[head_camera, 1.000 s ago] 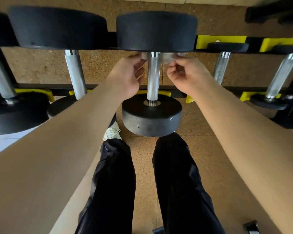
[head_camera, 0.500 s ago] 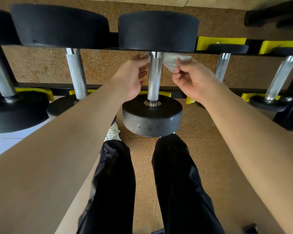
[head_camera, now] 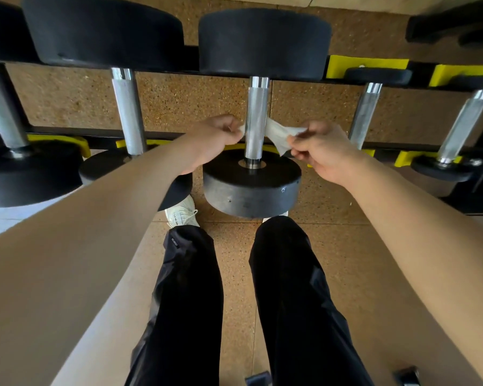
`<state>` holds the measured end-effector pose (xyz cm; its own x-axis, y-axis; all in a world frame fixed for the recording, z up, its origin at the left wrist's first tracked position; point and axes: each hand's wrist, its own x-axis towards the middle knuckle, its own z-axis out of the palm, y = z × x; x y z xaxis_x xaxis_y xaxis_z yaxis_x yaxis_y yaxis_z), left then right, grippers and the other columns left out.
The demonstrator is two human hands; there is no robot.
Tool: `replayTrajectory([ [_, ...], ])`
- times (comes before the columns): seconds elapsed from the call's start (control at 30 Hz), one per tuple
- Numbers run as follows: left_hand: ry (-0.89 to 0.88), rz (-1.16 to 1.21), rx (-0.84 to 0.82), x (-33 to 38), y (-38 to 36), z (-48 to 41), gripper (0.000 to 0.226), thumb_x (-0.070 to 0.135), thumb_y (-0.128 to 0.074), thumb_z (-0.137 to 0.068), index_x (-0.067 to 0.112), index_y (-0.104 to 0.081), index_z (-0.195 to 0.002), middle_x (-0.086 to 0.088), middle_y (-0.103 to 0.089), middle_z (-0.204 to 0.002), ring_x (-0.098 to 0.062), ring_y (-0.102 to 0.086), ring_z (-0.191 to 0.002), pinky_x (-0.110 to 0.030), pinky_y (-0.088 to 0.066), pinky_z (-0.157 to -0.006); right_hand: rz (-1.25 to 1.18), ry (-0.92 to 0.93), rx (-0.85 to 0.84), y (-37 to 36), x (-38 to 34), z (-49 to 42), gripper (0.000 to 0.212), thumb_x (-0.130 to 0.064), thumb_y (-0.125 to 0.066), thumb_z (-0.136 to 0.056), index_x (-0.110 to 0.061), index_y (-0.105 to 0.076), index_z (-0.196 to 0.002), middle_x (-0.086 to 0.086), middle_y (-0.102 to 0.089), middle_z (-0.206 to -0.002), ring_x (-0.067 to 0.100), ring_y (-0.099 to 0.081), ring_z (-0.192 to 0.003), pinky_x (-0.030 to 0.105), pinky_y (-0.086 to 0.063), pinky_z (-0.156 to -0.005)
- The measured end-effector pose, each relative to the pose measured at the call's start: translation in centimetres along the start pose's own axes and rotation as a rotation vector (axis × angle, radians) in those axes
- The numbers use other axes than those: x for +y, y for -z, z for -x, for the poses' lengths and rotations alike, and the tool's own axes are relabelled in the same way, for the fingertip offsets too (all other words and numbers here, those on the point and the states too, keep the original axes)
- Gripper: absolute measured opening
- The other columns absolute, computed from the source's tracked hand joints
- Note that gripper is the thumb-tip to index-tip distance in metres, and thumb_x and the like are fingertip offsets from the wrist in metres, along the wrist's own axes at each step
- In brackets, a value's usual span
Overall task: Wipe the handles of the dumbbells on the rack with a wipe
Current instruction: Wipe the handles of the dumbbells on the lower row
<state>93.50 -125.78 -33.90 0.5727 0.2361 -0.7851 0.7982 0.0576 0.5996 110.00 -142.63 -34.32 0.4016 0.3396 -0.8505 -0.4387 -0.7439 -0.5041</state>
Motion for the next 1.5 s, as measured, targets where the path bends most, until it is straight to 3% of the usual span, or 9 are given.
replayTrajectory([
  [0.3,0.079,-0.362,-0.149,-1.9,0.7,2.0,0.011,0.041,-0.060,-0.097,0.045,-0.062,-0.087,0.003,-0.058,-0.116,-0.031,-0.043,-0.128,-0.052,-0.029,-0.110,0.721,0.145,-0.114,-2.6,-0.2,0.1,0.010,-0.008,-0.070,-0.089,-0.018,-0.067,-0.090,-0.002,-0.064,-0.091,0.016,-0.062,-0.091,0.031,-0.051,-0.082],
  [0.43,0.051,-0.432,-0.097,-0.8,-1.3,1.5,0.015,0.045,-0.057,-0.092,0.053,-0.060,-0.080,0.000,-0.056,-0.120,-0.036,-0.037,-0.131,-0.059,-0.024,-0.112,0.893,0.188,-0.152,-1.1,-0.5,1.1,0.006,-0.012,-0.069,-0.092,-0.017,-0.068,-0.095,-0.006,-0.060,-0.090,0.010,-0.057,-0.084,0.023,-0.043,-0.069],
  [0.57,0.041,-0.278,-0.194,0.1,-0.4,3.1,0.016,0.024,-0.061,-0.093,0.031,-0.063,-0.079,0.006,-0.057,-0.093,-0.023,-0.048,-0.099,-0.030,-0.033,-0.087,0.996,0.251,-0.092,-4.0,-0.7,0.3,0.009,-0.017,-0.067,-0.093,-0.013,-0.068,-0.100,0.001,-0.061,-0.098,0.017,-0.058,-0.092,0.027,-0.043,-0.076],
  [0.73,0.051,-0.091,-0.179,0.3,0.4,5.7,0.017,0.020,-0.059,-0.092,0.007,-0.065,-0.100,-0.006,-0.057,-0.101,-0.017,-0.047,-0.090,-0.034,-0.029,-0.076,0.940,0.215,-0.044,-4.5,-0.4,-0.3,0.015,-0.020,-0.065,-0.095,-0.011,-0.071,-0.104,0.004,-0.065,-0.106,0.020,-0.060,-0.099,0.029,-0.048,-0.084],
  [0.83,0.057,0.008,-0.106,0.9,-0.2,6.6,0.017,0.022,-0.053,-0.087,0.008,-0.062,-0.082,-0.006,-0.051,-0.088,-0.019,-0.042,-0.086,-0.036,-0.026,-0.076,0.927,0.264,-0.061,-3.0,-0.3,1.2,0.012,-0.009,-0.067,-0.091,-0.015,-0.076,-0.098,-0.002,-0.069,-0.102,0.012,-0.062,-0.097,0.019,-0.048,-0.092],
  [0.97,0.076,0.204,-0.038,-0.2,-0.1,8.6,0.024,-0.003,-0.046,-0.100,0.004,-0.067,-0.112,-0.003,-0.062,-0.105,-0.022,-0.059,-0.110,-0.020,-0.051,-0.082,0.799,0.347,-0.070,-2.5,-0.6,5.1,0.035,-0.006,-0.070,-0.086,-0.022,-0.069,-0.116,-0.008,-0.066,-0.111,0.002,-0.063,-0.089,0.019,-0.052,-0.090],
  [1.1,0.013,0.737,0.027,-2.2,1.6,12.5,0.021,0.007,-0.049,-0.100,0.010,-0.061,-0.083,-0.007,-0.064,-0.095,-0.016,-0.068,-0.096,-0.034,-0.055,-0.094,0.522,0.309,-0.231,-6.0,-1.9,9.2,0.073,0.003,-0.069,-0.079,-0.034,-0.050,-0.139,-0.012,-0.049,-0.141,0.004,-0.062,-0.110,0.026,-0.058,-0.082],
  [1.37,-0.045,0.965,0.274,-6.0,6.2,14.8,0.035,-0.002,-0.068,-0.090,0.013,-0.045,-0.069,-0.019,-0.058,-0.087,-0.031,-0.066,-0.086,-0.031,-0.062,-0.077,0.090,0.175,-0.499,-15.0,-4.1,12.4,0.037,-0.016,-0.066,-0.092,-0.013,-0.061,-0.129,0.009,-0.068,-0.123,0.026,-0.067,-0.111,0.041,-0.056,-0.093],
  [1.5,-0.061,1.063,0.298,-6.9,8.0,15.6,0.035,-0.005,-0.070,-0.088,0.013,-0.046,-0.069,-0.016,-0.057,-0.081,-0.034,-0.065,-0.087,-0.037,-0.062,-0.085,0.016,0.207,-0.304,-19.2,-4.6,13.5,0.023,-0.004,-0.069,-0.091,-0.006,-0.067,-0.114,0.015,-0.070,-0.107,0.023,-0.070,-0.089,0.035,-0.060,-0.083],
])
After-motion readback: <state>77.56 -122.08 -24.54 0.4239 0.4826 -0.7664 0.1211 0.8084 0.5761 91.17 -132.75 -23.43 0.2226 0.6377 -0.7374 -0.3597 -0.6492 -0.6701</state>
